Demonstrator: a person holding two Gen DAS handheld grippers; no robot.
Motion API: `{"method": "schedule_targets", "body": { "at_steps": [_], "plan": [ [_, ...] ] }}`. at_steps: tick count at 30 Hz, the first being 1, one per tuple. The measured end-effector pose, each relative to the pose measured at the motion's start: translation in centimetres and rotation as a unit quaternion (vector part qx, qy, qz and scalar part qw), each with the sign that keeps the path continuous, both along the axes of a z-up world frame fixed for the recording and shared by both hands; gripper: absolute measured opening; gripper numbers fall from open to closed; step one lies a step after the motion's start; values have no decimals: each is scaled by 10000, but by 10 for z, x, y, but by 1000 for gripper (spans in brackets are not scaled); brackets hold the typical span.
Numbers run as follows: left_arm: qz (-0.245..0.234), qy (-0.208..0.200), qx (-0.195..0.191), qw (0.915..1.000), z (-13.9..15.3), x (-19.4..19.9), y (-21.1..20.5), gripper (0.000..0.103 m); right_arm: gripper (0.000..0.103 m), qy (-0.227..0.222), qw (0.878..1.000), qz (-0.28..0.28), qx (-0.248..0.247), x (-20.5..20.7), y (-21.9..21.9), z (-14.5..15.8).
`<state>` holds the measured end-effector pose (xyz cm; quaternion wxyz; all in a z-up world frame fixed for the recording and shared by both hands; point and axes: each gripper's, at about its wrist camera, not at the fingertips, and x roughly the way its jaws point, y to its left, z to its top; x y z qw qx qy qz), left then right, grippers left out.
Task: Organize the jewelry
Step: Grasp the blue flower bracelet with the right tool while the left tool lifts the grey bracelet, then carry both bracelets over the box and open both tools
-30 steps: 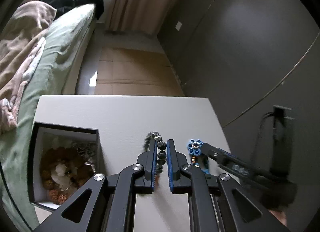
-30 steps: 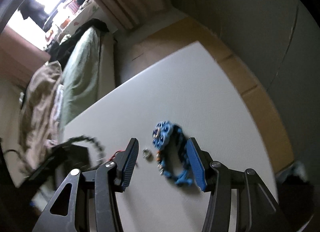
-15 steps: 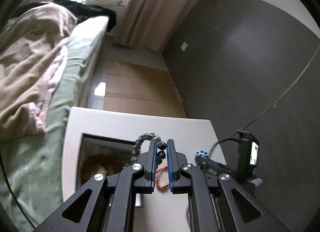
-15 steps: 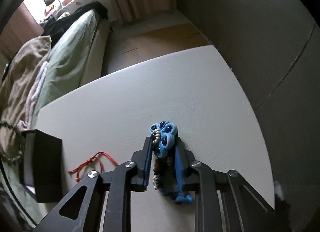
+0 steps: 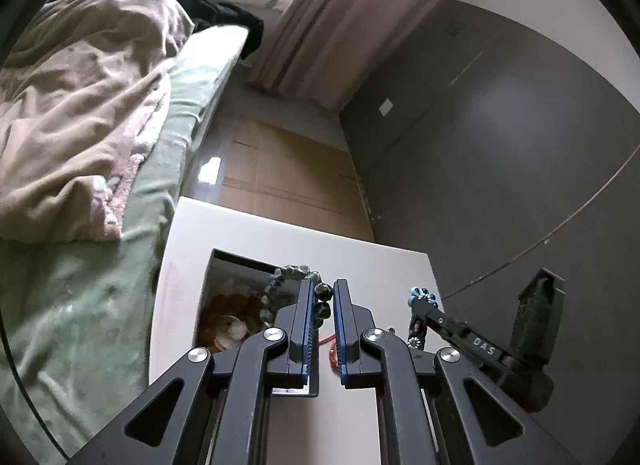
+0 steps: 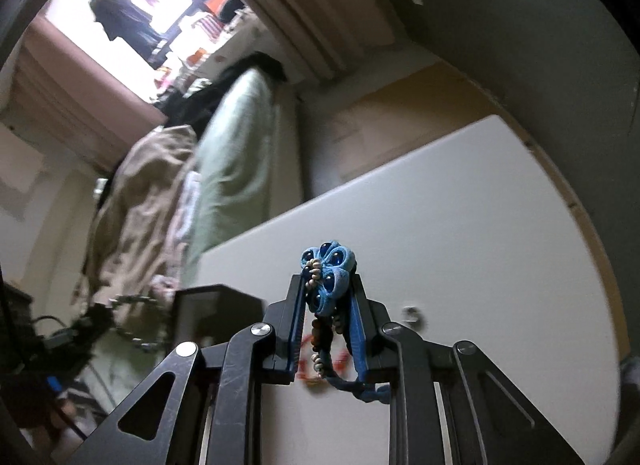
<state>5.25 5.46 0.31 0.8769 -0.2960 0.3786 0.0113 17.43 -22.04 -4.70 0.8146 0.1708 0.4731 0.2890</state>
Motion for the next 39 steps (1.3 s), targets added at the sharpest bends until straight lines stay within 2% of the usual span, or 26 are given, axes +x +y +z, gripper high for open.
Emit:
{"method": "schedule_targets", "body": {
  "at_steps": [5,11,13,15,17,22,23,25,26,27,32,39],
  "plan": [
    [116,159,-34,9998,-8,-1,9,9,22,-217,9985,342,363,-10,35,12],
    [79,725,-477,9962,-37,4,21,12,22,-279,9944,756,681,-23,65,18],
    [160,761,-464,9959,-37,3,25,26,22,-273,9929,833,800,-27,73,19],
    [284,658,-491,9962,-33,-2,32,54,22,-265,9920,893,849,-29,81,19],
    [435,503,-430,9969,-25,-8,38,61,22,-272,9917,944,828,-33,87,19],
    [740,313,-369,9961,-14,-22,60,62,22,-248,9890,1118,940,-40,101,20],
    [797,302,-359,9957,-14,-24,63,62,24,-246,9884,1151,957,-42,103,20],
    [941,256,-382,9945,-14,-27,70,62,38,-184,9875,1304,864,-47,112,20],
    [1010,223,-411,9938,-14,-29,73,62,61,-72,9869,1411,777,-48,118,18],
    [1045,195,-392,9936,-13,-30,74,62,78,10,9870,1441,717,-48,120,16],
    [1062,40,-16,9943,-3,-32,66,62,78,182,9901,1172,757,-41,101,11],
    [829,-77,29,9965,0,-27,46,62,78,25,9960,644,623,-35,50,22]
  ]
}}
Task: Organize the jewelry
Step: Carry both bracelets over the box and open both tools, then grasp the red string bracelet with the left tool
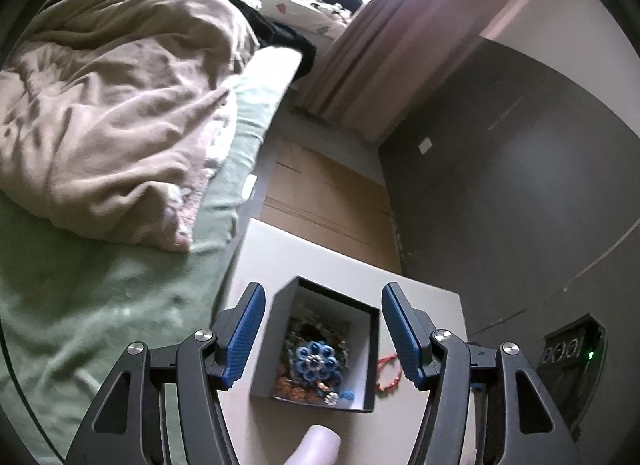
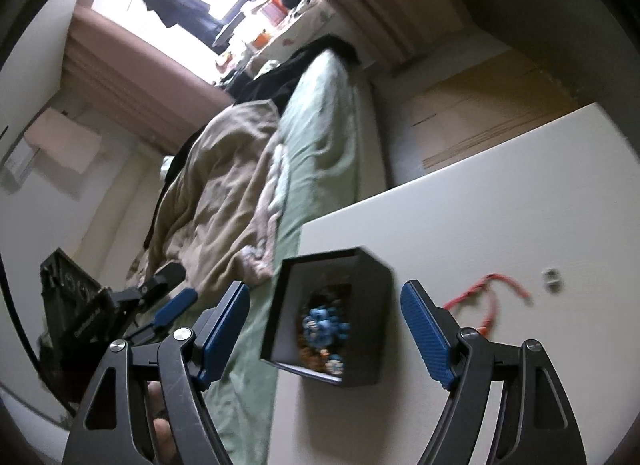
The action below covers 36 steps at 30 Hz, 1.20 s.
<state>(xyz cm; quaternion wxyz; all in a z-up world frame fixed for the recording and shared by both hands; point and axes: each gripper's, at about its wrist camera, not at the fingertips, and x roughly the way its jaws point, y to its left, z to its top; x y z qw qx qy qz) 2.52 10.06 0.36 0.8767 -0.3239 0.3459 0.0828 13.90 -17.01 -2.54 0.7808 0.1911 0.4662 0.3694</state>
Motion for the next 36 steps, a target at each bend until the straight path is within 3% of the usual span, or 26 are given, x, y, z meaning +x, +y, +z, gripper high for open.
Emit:
{"method": "schedule_targets", "body": {
  "at_steps": [15,19,31,36],
  "plan": [
    [-912,216,336,9950,0,24,-78,62,78,71,9938,-653,-902,9,-70,-6],
    [-1171,369,598,9906,-6,34,-107,62,78,206,9878,-929,-1236,14,-87,-14],
    [-1818,809,968,9752,-40,58,-165,62,78,548,9738,-1633,-1484,28,-149,-22],
    [-2020,950,1146,9680,-54,67,-184,57,78,734,9690,-1905,-1390,35,-171,-25]
  ]
}}
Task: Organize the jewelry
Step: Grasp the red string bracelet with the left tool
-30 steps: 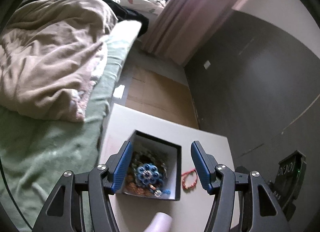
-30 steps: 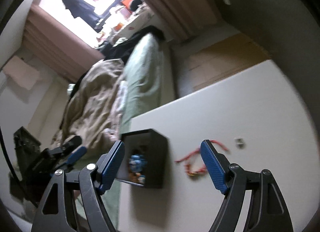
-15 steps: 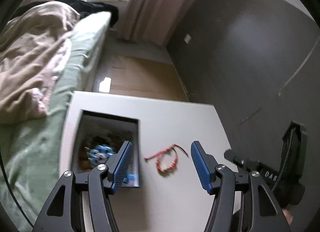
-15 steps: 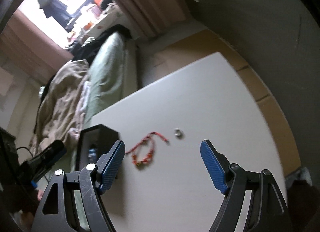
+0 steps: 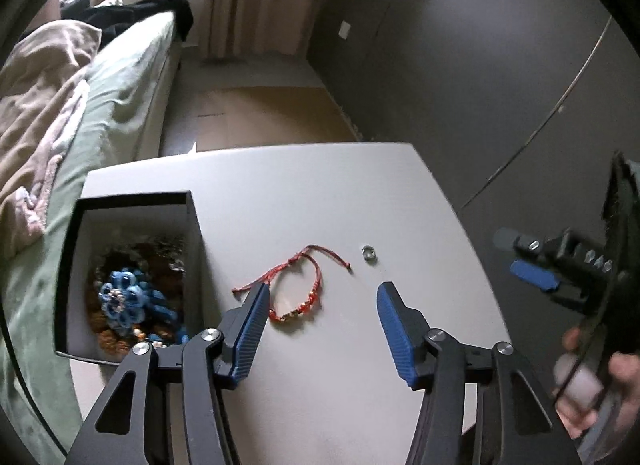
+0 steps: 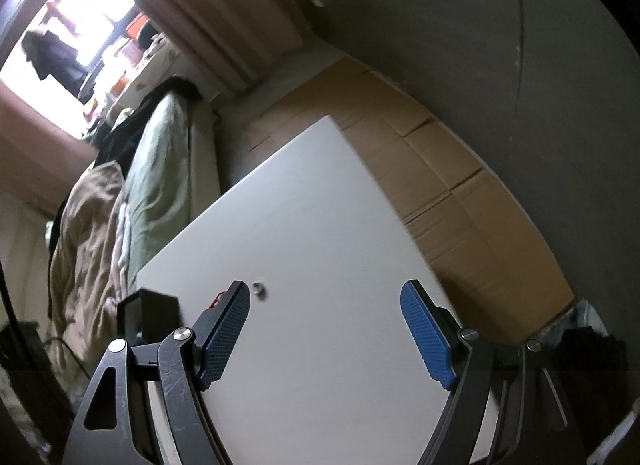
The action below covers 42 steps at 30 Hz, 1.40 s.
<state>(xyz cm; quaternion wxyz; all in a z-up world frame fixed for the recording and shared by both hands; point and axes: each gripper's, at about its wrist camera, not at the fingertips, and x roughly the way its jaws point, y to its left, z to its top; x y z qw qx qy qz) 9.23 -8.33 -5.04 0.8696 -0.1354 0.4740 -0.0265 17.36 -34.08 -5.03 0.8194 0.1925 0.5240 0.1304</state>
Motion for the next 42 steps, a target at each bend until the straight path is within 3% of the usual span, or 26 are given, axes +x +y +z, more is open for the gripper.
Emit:
{"method": "schedule_targets", "body": {
  "at_steps": [4,19,22,23,24,29,39,42],
  "plan": [
    [-100,136,74,9998,-13,7,-10,49,78,107,9997,-95,188,3,-9,-4],
    [-269,378,902,9948,-58,18,-26,39,78,206,9991,-45,375,7,2,-7],
    [-251,360,1112,9928,-60,17,-28,26,78,223,9991,0,348,6,8,-7],
    [-190,364,1144,9926,-61,17,-25,15,78,232,9992,5,335,6,9,-8],
    [-102,392,1112,9930,-60,17,-21,7,78,246,9992,6,313,6,10,-9],
    [-44,427,473,9980,-54,17,-2,7,78,341,9987,89,359,9,16,-14],
    [140,-233,-37,9996,-4,7,23,7,78,372,9983,437,83,14,50,-27],
    [236,-317,-282,9988,4,6,36,7,67,341,9979,549,62,16,58,-29]
  ]
}}
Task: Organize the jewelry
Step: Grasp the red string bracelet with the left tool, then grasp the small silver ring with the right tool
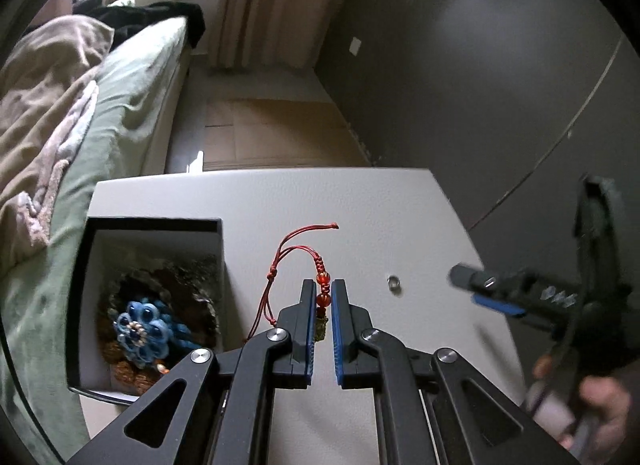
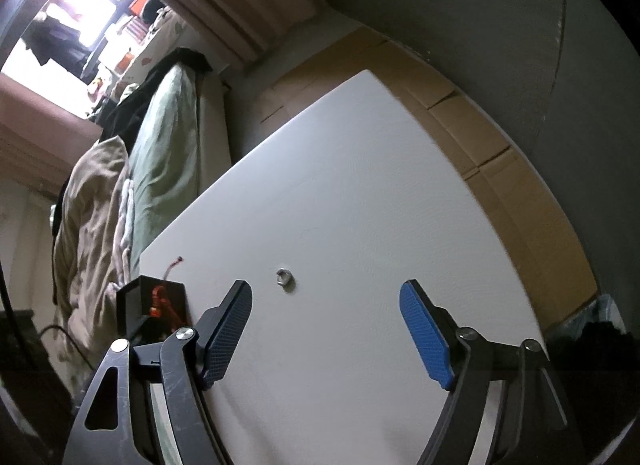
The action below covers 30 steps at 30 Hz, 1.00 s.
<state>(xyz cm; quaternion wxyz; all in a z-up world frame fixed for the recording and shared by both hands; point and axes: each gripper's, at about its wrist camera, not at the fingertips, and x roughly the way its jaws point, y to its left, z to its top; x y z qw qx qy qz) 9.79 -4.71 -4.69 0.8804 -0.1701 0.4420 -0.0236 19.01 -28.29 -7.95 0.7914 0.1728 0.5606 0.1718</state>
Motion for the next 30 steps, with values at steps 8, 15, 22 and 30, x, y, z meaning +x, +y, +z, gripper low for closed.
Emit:
{"method": "schedule_targets", "body": {
  "at_steps": [8,15,22,30],
  "plan": [
    [207,-245,-267,9991,15,-2,24,7,35,195,9994,261,-95,8,28,-17],
    [364,-402,-410,9977,26,-3,47,7,34,10,9975,461,-537,12,50,-19],
    [498,-464,-510,9964,34,-11,68,7,31,-394,9875,801,-1298,5,76,-18],
    [704,-520,-550,9946,44,-27,92,7,14,-898,9676,1129,-2072,-4,93,-16]
  ]
}}
